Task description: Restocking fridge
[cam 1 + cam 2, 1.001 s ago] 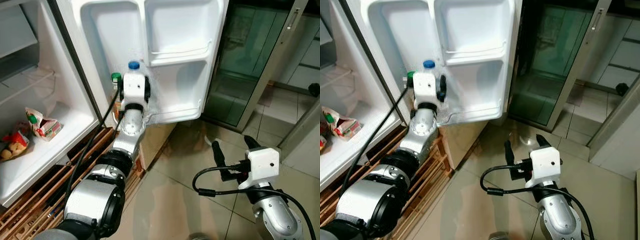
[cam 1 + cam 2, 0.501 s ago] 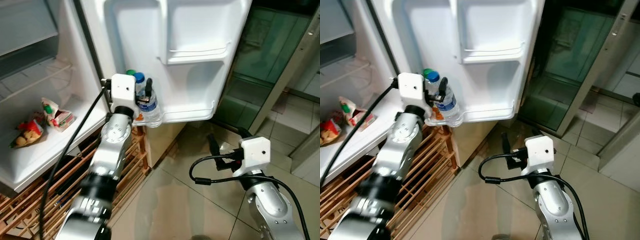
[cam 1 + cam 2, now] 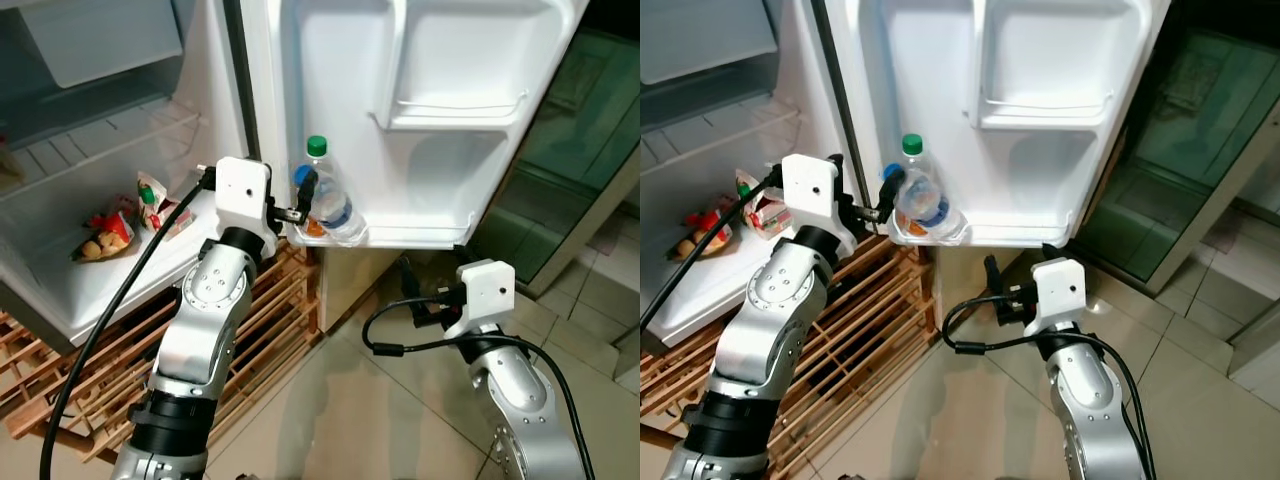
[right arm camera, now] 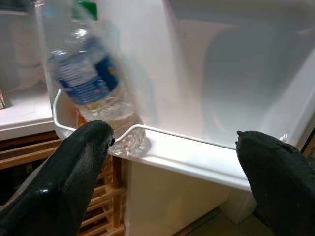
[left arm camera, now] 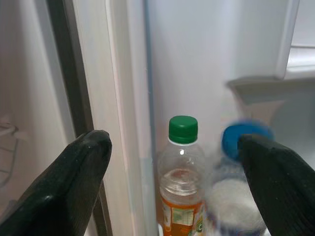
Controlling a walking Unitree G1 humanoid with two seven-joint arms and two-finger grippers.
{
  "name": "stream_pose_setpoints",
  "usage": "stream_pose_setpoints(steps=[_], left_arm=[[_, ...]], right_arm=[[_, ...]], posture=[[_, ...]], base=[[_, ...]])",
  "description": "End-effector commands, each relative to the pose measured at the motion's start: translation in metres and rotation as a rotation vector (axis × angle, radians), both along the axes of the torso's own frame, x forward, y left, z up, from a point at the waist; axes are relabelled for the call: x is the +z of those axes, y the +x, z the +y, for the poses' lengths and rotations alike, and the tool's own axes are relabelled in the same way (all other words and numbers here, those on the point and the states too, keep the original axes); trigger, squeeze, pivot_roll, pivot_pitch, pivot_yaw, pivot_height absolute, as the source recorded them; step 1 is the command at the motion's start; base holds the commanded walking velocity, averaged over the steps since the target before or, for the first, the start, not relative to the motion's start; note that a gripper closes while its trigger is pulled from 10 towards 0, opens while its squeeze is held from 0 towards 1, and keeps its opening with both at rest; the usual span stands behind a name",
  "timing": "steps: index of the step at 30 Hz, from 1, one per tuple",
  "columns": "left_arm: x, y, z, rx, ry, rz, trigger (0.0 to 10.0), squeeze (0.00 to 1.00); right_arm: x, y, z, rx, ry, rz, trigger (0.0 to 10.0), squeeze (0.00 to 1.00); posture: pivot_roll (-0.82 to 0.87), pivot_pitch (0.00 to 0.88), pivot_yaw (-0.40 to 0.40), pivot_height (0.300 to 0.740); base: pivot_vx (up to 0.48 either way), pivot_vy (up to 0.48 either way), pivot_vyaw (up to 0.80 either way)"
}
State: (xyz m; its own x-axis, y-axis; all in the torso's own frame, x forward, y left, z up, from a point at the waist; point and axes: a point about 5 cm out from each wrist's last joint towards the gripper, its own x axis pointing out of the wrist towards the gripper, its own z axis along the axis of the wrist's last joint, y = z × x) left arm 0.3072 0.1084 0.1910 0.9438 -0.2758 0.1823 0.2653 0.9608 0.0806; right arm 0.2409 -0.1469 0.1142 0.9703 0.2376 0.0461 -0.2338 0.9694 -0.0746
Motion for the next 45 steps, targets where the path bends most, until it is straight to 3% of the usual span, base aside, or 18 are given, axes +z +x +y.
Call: stream_pose_setpoints(steps=[1, 9, 12, 17, 18, 21, 24, 28, 31, 32, 39, 42, 45], left_arm=[[0.008, 0.001, -0.001, -0.006, 0.017, -0.027, 10.0, 1.00], [0.033, -0.005, 0.008, -0.005, -0.022, -0.107, 10.0, 1.00], [0.033, -0.007, 0.012, -0.005, -0.023, -0.103, 10.0, 1.00], [0.003, -0.033, 0.022, -0.074, -0.010, 0.011, 10.0, 1.00], [-0.013, -0.043, 0.028, -0.085, 0.041, 0.046, 10.0, 1.00], [-0.023, -0.048, 0.034, -0.072, 0.030, 0.088, 10.0, 1.00], [-0.058, -0.068, 0.057, -0.007, -0.014, 0.194, 10.0, 1.00], [-0.071, -0.073, 0.057, 0.022, -0.030, 0.246, 10.0, 1.00], [-0.074, -0.070, 0.055, 0.045, -0.034, 0.256, 10.0, 1.00], [-0.073, -0.064, 0.055, 0.064, -0.028, 0.243, 10.0, 0.04], [-0.069, -0.048, 0.051, 0.052, -0.057, 0.205, 10.0, 0.00], [-0.069, -0.044, 0.048, 0.047, -0.008, 0.195, 10.0, 0.00], [-0.070, -0.041, 0.043, 0.045, -0.014, 0.189, 10.0, 0.00]], right_arm=[[-0.001, 0.000, 0.000, -0.001, 0.005, -0.005, 10.0, 0.02], [-0.003, -0.004, -0.006, -0.015, -0.007, -0.002, 10.0, 0.02], [-0.002, -0.003, -0.006, -0.014, -0.008, -0.003, 10.0, 0.02], [-0.002, -0.003, -0.006, -0.016, -0.007, -0.007, 10.0, 0.02], [-0.002, -0.003, -0.007, -0.018, -0.004, -0.007, 10.0, 0.02], [-0.002, -0.004, -0.008, -0.021, -0.003, -0.007, 10.0, 0.02], [-0.004, -0.009, -0.021, -0.085, 0.028, 0.009, 10.0, 0.02], [-0.010, -0.010, -0.034, -0.191, 0.116, 0.051, 10.0, 0.02], [-0.013, -0.010, -0.039, -0.247, 0.158, 0.069, 10.0, 0.02], [-0.014, -0.009, -0.040, -0.257, 0.157, 0.075, 10.0, 0.02], [-0.012, -0.001, -0.041, -0.256, 0.113, 0.063, 10.0, 0.01], [-0.010, -0.001, -0.044, -0.260, 0.100, 0.053, 10.0, 0.02], [-0.009, -0.001, -0.043, -0.260, 0.093, 0.047, 10.0, 0.03]], posture=[[-0.25, 0.000, 0.045, 0.740], [-0.26, 0.000, 0.044, 0.740], [-0.26, 0.000, 0.045, 0.740], [-0.24, 0.000, 0.046, 0.740], [-0.23, 0.000, 0.044, 0.740], [-0.22, 0.000, 0.039, 0.740], [-0.21, 0.000, 0.031, 0.740], [-0.20, 0.000, 0.026, 0.740], [-0.21, 0.000, 0.027, 0.740], [-0.21, 0.000, 0.029, 0.740], [-0.24, 0.000, 0.045, 0.740], [-0.25, 0.000, 0.044, 0.740], [-0.25, 0.000, 0.043, 0.740]], base=[[0.000, 0.000, 0.00], [0.000, 0.000, 0.00], [0.000, 0.000, 0.00], [0.000, 0.000, 0.00], [0.000, 0.000, 0.00], [0.000, 0.000, 0.00], [0.000, 0.000, 0.00], [0.000, 0.000, 0.00], [0.000, 0.000, 0.00], [0.000, 0.000, 0.00], [0.000, 0.000, 0.00], [0.000, 0.000, 0.00], [0.000, -0.404, 0.41]])
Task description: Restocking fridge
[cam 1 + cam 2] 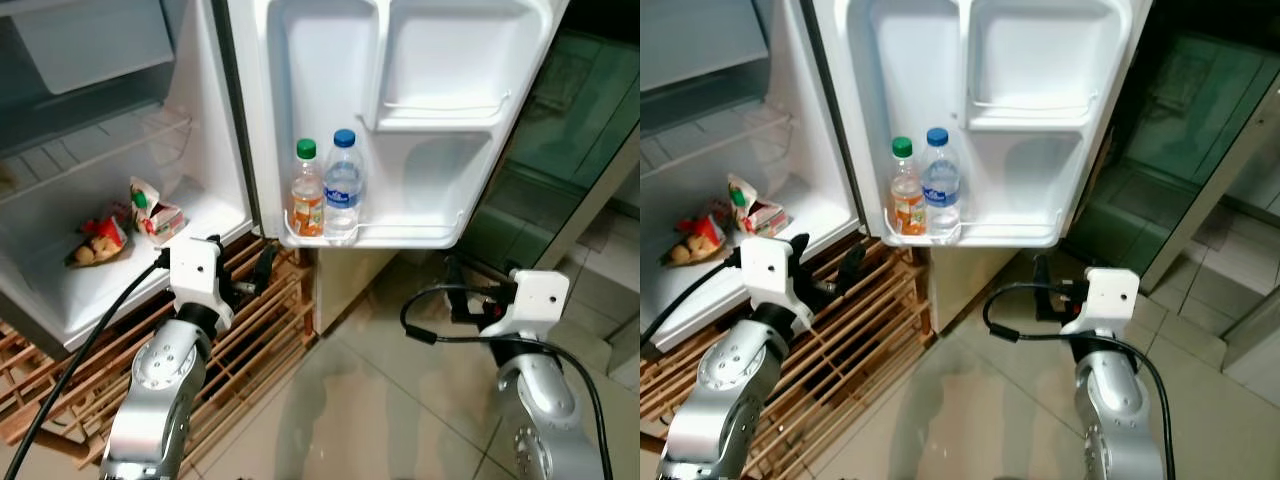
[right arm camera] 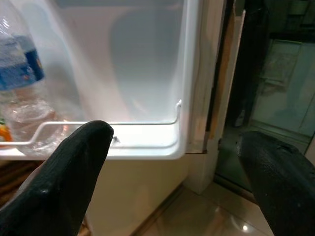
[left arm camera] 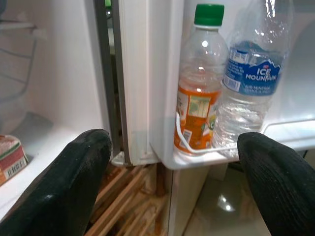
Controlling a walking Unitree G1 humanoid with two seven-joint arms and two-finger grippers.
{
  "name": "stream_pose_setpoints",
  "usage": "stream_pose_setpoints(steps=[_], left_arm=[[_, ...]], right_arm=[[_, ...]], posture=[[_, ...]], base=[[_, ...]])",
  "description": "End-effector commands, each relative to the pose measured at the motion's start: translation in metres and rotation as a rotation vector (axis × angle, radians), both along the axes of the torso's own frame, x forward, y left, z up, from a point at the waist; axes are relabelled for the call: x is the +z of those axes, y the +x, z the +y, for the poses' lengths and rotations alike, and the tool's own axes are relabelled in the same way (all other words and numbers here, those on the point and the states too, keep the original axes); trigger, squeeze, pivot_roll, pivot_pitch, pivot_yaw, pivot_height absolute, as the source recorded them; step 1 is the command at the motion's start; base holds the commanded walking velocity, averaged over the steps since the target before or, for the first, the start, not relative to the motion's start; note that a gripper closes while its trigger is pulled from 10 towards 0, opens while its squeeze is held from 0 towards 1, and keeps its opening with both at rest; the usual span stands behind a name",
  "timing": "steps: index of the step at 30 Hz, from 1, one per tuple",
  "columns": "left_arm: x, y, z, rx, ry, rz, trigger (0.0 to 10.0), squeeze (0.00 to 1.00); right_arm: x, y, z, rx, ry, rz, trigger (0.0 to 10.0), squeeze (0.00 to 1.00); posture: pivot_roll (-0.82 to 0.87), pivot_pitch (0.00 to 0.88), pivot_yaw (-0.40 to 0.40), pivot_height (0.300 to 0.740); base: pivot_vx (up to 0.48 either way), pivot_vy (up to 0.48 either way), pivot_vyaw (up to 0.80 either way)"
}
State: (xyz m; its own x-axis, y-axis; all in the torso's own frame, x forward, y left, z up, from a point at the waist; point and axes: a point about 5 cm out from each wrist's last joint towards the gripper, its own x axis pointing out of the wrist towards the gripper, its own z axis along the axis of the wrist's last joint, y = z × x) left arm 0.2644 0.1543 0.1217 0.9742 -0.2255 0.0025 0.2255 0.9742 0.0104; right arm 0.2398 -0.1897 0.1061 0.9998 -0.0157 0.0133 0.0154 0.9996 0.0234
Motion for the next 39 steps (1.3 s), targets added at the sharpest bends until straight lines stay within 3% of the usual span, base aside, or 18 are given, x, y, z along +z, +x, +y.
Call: stream_pose_setpoints(steps=[1, 8, 26, 30, 32, 35, 36, 37, 38, 39], left_arm=[[-0.001, 0.003, -0.006, -0.008, 0.001, -0.008, 10.0, 0.00], [0.003, 0.003, -0.012, -0.041, -0.047, -0.053, 10.0, 0.00], [0.008, 0.001, -0.019, -0.119, -0.027, -0.125, 10.0, 0.00], [0.009, 0.001, -0.022, -0.142, -0.020, -0.135, 10.0, 0.00], [0.005, 0.002, -0.019, -0.117, -0.053, -0.115, 10.0, 0.00], [-0.008, 0.007, -0.011, -0.065, -0.031, -0.034, 10.0, 0.00], [-0.023, 0.008, -0.004, -0.038, 0.003, 0.037, 10.0, 0.00], [-0.023, 0.008, -0.004, -0.038, 0.003, 0.037, 10.0, 0.00], [-0.031, 0.007, -0.001, -0.031, 0.018, 0.075, 10.0, 0.00], [-0.031, 0.007, -0.001, -0.031, 0.018, 0.075, 10.0, 0.00]], right_arm=[[-0.001, 0.001, 0.000, -0.005, -0.002, 0.002, 10.0, 0.04], [-0.002, 0.001, 0.002, 0.011, -0.012, 0.001, 10.0, 0.05], [-0.011, -0.015, 0.004, 0.117, -0.076, 0.022, 10.0, 0.07], [-0.020, -0.031, 0.006, 0.219, -0.127, 0.058, 10.0, 0.09], [-0.049, -0.050, -0.004, 0.279, -0.209, 0.219, 10.0, 0.09], [-0.087, -0.074, -0.028, 0.296, -0.295, 0.466, 10.0, 0.06], [-0.110, -0.088, -0.046, 0.268, -0.334, 0.640, 10.0, 0.04], [-0.110, -0.088, -0.046, 0.268, -0.334, 0.640, 10.0, 0.04], [-0.121, -0.095, -0.059, 0.219, -0.354, 0.740, 10.0, 0.04], [-0.121, -0.095, -0.059, 0.219, -0.354, 0.740, 10.0, 0.04]], posture=[[-0.25, 0.000, 0.043, 0.740], [-0.26, 0.000, 0.044, 0.740], [-0.28, 0.000, 0.044, 0.740], [-0.28, 0.000, 0.042, 0.740], [-0.28, 0.000, 0.042, 0.740], [-0.29, 0.000, 0.044, 0.740], [-0.29, 0.000, 0.044, 0.740], [-0.29, 0.000, 0.044, 0.740], [-0.29, 0.000, 0.047, 0.740], [-0.29, 0.000, 0.047, 0.740]], base=[[0.000, -0.465, 0.77], [0.000, -0.465, 0.76], [0.000, -0.478, 0.74], [0.000, -0.480, 0.74], [0.000, -0.240, 0.76], [0.000, 0.000, 0.26], [0.000, 0.000, 0.00], [0.000, 0.000, 0.00], [0.000, 0.000, 0.00], [0.000, 0.000, 0.00]])
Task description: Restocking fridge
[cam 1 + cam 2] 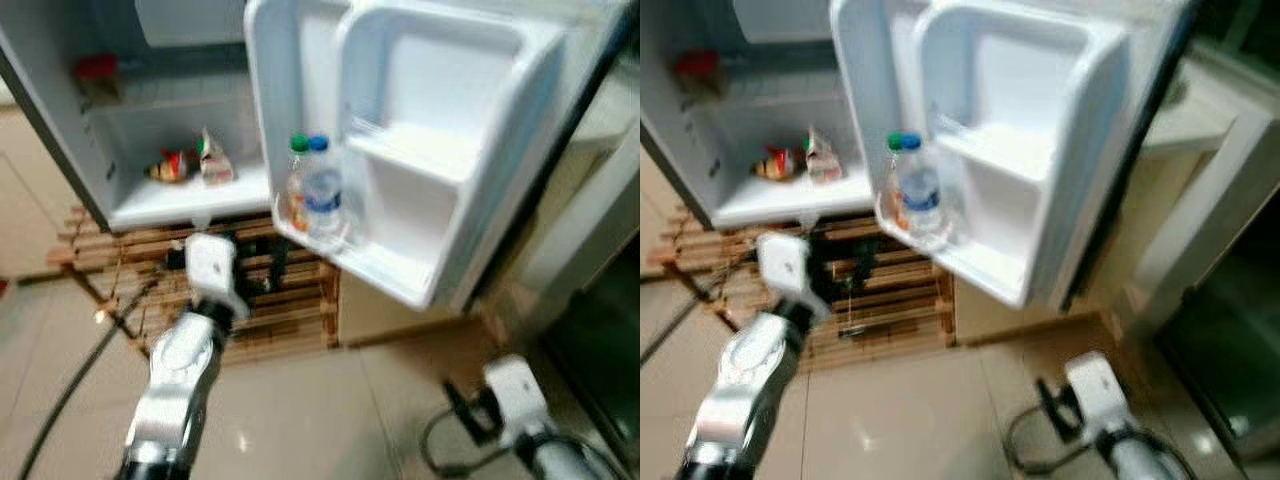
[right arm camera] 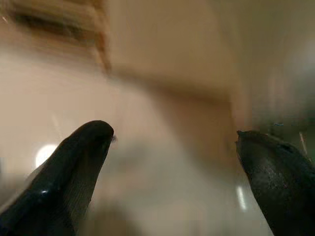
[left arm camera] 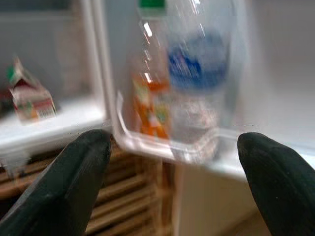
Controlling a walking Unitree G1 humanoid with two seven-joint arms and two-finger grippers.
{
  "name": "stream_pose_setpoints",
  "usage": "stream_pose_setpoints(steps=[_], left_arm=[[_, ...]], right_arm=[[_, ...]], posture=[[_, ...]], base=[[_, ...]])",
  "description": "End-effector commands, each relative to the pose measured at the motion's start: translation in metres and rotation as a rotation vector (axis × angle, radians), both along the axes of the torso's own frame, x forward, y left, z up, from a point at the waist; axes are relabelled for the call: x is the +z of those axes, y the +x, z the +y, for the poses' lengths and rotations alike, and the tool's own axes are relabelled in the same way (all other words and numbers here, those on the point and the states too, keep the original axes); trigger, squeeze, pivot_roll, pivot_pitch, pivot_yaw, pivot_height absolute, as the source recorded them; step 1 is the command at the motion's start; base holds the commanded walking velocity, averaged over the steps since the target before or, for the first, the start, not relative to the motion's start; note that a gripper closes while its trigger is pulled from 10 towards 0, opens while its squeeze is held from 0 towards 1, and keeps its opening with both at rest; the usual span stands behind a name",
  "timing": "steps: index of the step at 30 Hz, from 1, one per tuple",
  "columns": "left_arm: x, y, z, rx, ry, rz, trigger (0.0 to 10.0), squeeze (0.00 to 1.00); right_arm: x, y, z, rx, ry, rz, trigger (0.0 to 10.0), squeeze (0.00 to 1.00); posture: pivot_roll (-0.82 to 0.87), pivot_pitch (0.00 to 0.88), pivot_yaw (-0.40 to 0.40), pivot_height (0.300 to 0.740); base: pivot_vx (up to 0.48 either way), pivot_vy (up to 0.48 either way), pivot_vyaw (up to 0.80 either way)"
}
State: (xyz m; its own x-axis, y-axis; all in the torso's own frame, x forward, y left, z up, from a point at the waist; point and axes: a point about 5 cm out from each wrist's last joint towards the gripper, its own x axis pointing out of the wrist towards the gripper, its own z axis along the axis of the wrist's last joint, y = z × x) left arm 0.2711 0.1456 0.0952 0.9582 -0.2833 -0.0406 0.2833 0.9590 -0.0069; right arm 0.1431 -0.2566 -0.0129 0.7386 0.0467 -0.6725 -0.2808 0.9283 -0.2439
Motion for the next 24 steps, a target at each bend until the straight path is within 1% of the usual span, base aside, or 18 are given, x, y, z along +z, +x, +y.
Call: stream_pose_setpoints(steps=[1, 2, 24], left_arm=[[-0.011, 0.000, 0.010, 0.029, 0.046, 0.057, 10.0, 0.00], [-0.017, -0.002, 0.011, 0.025, 0.076, 0.087, 10.0, 0.00], [-0.017, -0.002, 0.011, 0.025, 0.076, 0.087, 10.0, 0.00]], right_arm=[[-0.010, -0.004, -0.003, -0.039, -0.027, 0.067, 10.0, 0.04], [-0.015, -0.009, -0.014, -0.093, -0.062, 0.107, 10.0, 0.04], [-0.015, -0.009, -0.014, -0.093, -0.062, 0.107, 10.0, 0.04]], posture=[[-0.29, 0.000, 0.047, 0.740], [-0.29, 0.000, 0.051, 0.740], [-0.29, 0.000, 0.051, 0.740]], base=[[0.000, 0.000, 0.00], [0.000, 0.000, 0.00], [0.000, 0.000, 0.00]])
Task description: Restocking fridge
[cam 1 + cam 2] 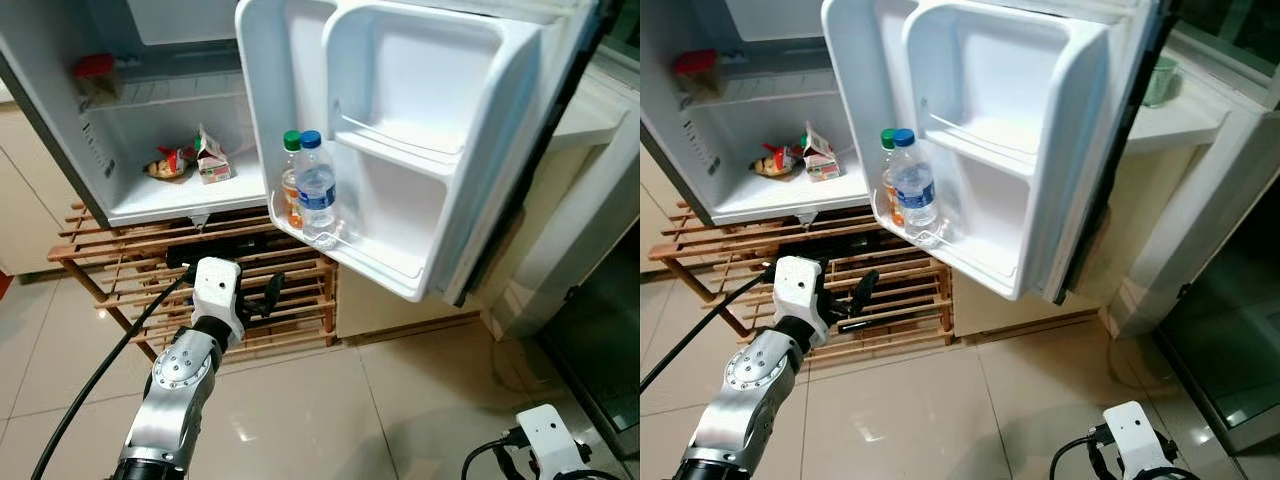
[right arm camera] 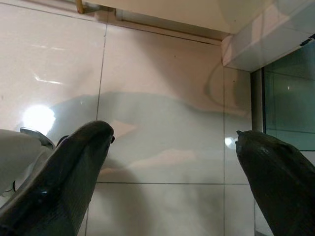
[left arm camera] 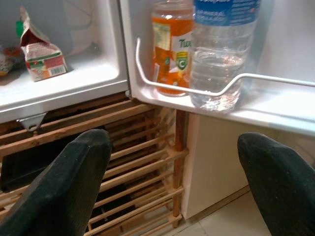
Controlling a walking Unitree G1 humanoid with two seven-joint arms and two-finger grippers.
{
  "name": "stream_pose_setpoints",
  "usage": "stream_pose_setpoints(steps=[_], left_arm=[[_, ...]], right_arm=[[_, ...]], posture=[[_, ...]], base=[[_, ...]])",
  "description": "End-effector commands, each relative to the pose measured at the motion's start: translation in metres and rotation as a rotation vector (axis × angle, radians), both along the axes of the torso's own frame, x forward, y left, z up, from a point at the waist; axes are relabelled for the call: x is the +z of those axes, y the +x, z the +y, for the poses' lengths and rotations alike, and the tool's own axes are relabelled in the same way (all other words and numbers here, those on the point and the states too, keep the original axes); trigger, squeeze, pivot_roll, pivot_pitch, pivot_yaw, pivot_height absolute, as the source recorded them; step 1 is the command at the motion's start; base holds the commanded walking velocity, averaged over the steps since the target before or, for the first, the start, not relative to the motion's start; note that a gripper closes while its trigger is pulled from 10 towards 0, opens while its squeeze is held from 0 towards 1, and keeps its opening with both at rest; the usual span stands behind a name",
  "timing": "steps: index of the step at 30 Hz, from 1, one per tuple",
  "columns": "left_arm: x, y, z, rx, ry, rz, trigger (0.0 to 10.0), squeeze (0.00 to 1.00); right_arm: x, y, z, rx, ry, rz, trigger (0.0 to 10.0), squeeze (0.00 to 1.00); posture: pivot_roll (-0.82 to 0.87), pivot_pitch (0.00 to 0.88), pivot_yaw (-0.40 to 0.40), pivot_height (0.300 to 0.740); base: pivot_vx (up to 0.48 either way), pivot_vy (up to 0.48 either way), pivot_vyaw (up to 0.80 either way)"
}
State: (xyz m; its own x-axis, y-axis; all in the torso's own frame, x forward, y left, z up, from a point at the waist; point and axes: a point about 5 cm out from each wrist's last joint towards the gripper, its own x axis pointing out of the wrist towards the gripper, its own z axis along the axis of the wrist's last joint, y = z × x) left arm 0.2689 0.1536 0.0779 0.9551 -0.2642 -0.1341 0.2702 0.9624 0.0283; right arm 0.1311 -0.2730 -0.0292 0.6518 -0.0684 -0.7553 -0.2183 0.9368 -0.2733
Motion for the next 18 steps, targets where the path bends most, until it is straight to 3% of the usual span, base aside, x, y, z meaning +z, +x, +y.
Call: stream_pose_setpoints(steps=[1, 8, 9, 10, 11, 12, 13, 18], left_arm=[[0.000, 0.000, 0.003, 0.010, 0.016, 0.006, 10.0, 0.00], [0.000, 0.000, 0.003, 0.010, 0.016, 0.006, 10.0, 0.00], [-0.013, -0.001, 0.004, -0.009, 0.073, 0.065, 10.0, 0.00], [-0.066, -0.013, 0.011, -0.050, 0.140, 0.320, 10.0, 0.00], [-0.102, -0.030, 0.019, -0.072, 0.182, 0.510, 10.0, 0.00], [-0.121, -0.043, 0.026, -0.075, 0.197, 0.628, 10.0, 0.00], [-0.129, -0.050, 0.030, -0.072, 0.199, 0.682, 10.0, 0.00], [-0.128, -0.046, 0.028, -0.063, 0.184, 0.668, 10.0, 0.00]], right_arm=[[0.001, 0.003, 0.002, 0.008, 0.002, -0.012, 10.0, 0.04], [0.001, 0.003, 0.002, 0.008, 0.002, -0.012, 10.0, 0.04], [-0.002, 0.003, -0.015, -0.060, -0.058, 0.007, 10.0, 0.03], [0.047, 0.069, -0.032, -0.136, -0.166, -0.281, 10.0, 0.02], [0.092, 0.109, -0.040, -0.199, -0.225, -0.502, 10.0, 0.02], [0.125, 0.131, -0.042, -0.238, -0.253, -0.652, 10.0, 0.02], [0.143, 0.140, -0.042, -0.253, -0.261, -0.726, 10.0, 0.02], [0.142, 0.140, -0.040, -0.241, -0.253, -0.728, 10.0, 0.03]], posture=[[-0.29, 0.000, 0.051, 0.740], [-0.29, 0.000, 0.051, 0.740], [-0.29, 0.000, 0.055, 0.740], [-0.29, 0.000, 0.071, 0.740], [-0.29, 0.000, 0.071, 0.740], [-0.29, 0.000, 0.070, 0.740], [-0.29, 0.000, 0.069, 0.740], [-0.29, 0.000, 0.066, 0.740]], base=[[0.000, 0.000, 0.00], [0.000, 0.000, 0.00], [0.000, 0.000, 0.00], [0.000, 0.000, 0.00], [0.000, 0.000, 0.00], [0.000, 0.000, 0.00], [0.000, 0.000, 0.00], [0.000, 0.000, 0.00]])
